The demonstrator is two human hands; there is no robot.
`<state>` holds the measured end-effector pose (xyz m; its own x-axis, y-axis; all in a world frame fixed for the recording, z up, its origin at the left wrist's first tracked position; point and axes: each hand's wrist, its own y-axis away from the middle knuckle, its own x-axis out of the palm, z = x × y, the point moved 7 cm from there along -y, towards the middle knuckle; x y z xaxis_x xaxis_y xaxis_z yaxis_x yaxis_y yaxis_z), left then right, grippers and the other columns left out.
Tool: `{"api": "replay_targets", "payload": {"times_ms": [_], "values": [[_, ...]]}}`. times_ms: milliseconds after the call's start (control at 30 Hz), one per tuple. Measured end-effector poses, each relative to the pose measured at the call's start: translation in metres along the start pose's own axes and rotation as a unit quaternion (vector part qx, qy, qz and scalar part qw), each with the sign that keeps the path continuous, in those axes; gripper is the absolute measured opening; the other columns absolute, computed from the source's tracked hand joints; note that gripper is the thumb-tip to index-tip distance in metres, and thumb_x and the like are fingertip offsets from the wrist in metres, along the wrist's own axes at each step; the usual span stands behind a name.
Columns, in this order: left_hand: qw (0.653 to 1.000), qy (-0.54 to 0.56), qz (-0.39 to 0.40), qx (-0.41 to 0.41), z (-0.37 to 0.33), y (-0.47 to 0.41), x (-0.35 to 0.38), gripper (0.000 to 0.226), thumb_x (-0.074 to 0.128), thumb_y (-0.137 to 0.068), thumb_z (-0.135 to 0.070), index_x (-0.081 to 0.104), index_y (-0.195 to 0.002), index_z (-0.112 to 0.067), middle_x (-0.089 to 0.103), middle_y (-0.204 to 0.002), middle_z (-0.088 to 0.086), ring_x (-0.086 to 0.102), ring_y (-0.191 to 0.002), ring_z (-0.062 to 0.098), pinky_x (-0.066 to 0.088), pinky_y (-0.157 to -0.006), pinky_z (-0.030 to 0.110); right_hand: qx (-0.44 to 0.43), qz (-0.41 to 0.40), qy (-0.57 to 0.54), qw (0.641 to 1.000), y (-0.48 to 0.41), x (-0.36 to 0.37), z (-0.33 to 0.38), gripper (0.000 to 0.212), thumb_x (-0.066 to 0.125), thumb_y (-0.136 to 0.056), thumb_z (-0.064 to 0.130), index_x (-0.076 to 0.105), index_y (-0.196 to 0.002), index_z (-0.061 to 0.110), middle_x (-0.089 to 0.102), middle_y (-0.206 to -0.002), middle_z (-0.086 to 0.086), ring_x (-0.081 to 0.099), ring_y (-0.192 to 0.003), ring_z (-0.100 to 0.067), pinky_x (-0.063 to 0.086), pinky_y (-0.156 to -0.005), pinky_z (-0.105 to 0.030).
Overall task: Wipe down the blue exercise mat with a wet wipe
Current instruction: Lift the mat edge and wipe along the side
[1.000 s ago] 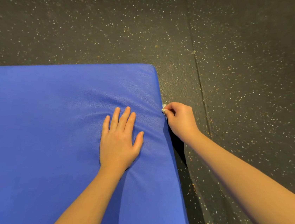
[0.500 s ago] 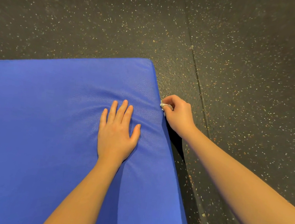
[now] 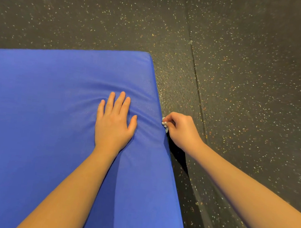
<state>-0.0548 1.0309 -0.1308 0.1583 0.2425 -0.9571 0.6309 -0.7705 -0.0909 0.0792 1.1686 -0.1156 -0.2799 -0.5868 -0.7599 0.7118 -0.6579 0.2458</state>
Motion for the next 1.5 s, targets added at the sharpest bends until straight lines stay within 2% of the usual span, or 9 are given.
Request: {"api": "replay_targets", "payload": {"times_ms": [167, 333, 533, 900, 1067, 1167, 1267, 1433, 1500], "values": [[0.998, -0.044, 0.042, -0.012, -0.003, -0.002, 0.004, 0.063, 0.024, -0.093, -0.044, 0.044, -0.142, -0.009, 0.038, -0.151, 0.009, 0.028, -0.142, 0.033, 0.021, -0.113, 0.053, -0.002, 0.026, 0.042, 0.999, 0.032, 0.004, -0.006, 0.014, 0.055, -0.089, 0.001, 0.069, -0.090, 0.003, 0.071, -0.096, -0.010, 0.062, -0.092, -0.028, 0.039, -0.070, -0.030], [0.994, -0.062, 0.072, -0.061, -0.028, 0.050, 0.005, 0.057, 0.038, -0.095, -0.039, 0.043, -0.141, -0.006, 0.036, -0.151, 0.012, 0.032, -0.140, 0.030, 0.026, -0.111, 0.052, 0.023, -0.030, -0.013, 0.999, 0.046, 0.002, -0.010, 0.017, 0.059, -0.091, 0.009, 0.068, -0.105, 0.004, 0.071, -0.101, -0.010, 0.064, -0.093, -0.024, 0.036, -0.068, -0.019], [0.995, -0.063, 0.077, -0.024, -0.040, 0.097, 0.010, 0.065, 0.028, -0.091, -0.043, 0.043, -0.142, -0.004, 0.034, -0.153, 0.014, 0.028, -0.142, 0.032, 0.018, -0.113, 0.053, 0.025, 0.007, 0.010, 1.000, 0.058, 0.006, -0.010, 0.013, 0.058, -0.090, 0.006, 0.071, -0.090, 0.005, 0.072, -0.093, -0.011, 0.064, -0.091, -0.028, 0.045, -0.073, -0.032], [0.992, -0.065, 0.107, -0.027, -0.043, 0.096, 0.014, 0.067, 0.023, -0.092, -0.044, 0.038, -0.145, -0.005, 0.032, -0.153, 0.014, 0.024, -0.144, 0.032, 0.018, -0.113, 0.055, 0.031, 0.062, 0.063, 0.996, 0.124, 0.013, -0.020, 0.017, 0.054, -0.093, 0.008, 0.070, -0.093, 0.003, 0.070, -0.102, -0.009, 0.060, -0.097, -0.027, 0.038, -0.071, -0.030], [0.985, -0.061, 0.156, -0.033, -0.047, 0.109, 0.004, 0.064, 0.036, -0.099, -0.043, 0.020, -0.152, -0.009, 0.012, -0.161, 0.007, 0.006, -0.148, 0.025, 0.009, -0.116, 0.052, 0.046, 0.072, 0.084, 0.993, 0.156, 0.017, -0.024, 0.017, 0.052, -0.093, 0.009, 0.069, -0.094, 0.005, 0.068, -0.106, -0.009, 0.060, -0.099, -0.028, 0.043, -0.077, -0.033], [0.987, -0.041, 0.156, -0.013, -0.052, 0.174, -0.007, 0.063, 0.041, -0.096, -0.043, 0.033, -0.147, -0.007, 0.024, -0.158, 0.010, 0.019, -0.146, 0.027, 0.015, -0.113, 0.054, 0.055, 0.075, 0.092, 0.991, 0.171, 0.018, -0.025, 0.017, 0.051, -0.094, 0.008, 0.068, -0.093, 0.005, 0.069, -0.105, -0.010, 0.060, -0.097, -0.029, 0.045, -0.076, -0.034], [0.981, -0.051, 0.186, 0.011, -0.050, 0.241, -0.006, 0.065, 0.030, -0.092, -0.045, 0.045, -0.142, -0.007, 0.036, -0.152, 0.011, 0.030, -0.142, 0.031, 0.020, -0.110, 0.057, 0.061, 0.074, 0.095, 0.991, 0.183, 0.019, -0.027, 0.017, 0.051, -0.094, 0.009, 0.068, -0.093, 0.005, 0.069, -0.104, -0.010, 0.060, -0.097, -0.029, 0.043, -0.074, -0.033], [0.982, -0.080, 0.169, 0.033, -0.048, 0.241, -0.004, 0.066, 0.028, -0.091, -0.047, 0.046, -0.141, -0.009, 0.039, -0.150, 0.011, 0.031, -0.141, 0.030, 0.022, -0.108, 0.057, 0.062, 0.082, 0.110, 0.989, 0.209, 0.023, -0.032, 0.017, 0.052, -0.094, 0.010, 0.068, -0.094, 0.005, 0.069, -0.102, -0.010, 0.060, -0.098, -0.029, 0.041, -0.071, -0.031], [0.980, -0.079, 0.179, 0.020, -0.048, 0.241, -0.002, 0.062, 0.036, -0.092, -0.047, 0.047, -0.141, -0.010, 0.040, -0.150, 0.010, 0.032, -0.140, 0.030, 0.027, -0.107, 0.058, 0.063, 0.077, 0.112, 0.989, 0.222, 0.024, -0.035, 0.016, 0.053, -0.094, 0.010, 0.068, -0.094, 0.005, 0.069, -0.101, -0.011, 0.060, -0.097, -0.030, 0.041, -0.071, -0.032]]}}
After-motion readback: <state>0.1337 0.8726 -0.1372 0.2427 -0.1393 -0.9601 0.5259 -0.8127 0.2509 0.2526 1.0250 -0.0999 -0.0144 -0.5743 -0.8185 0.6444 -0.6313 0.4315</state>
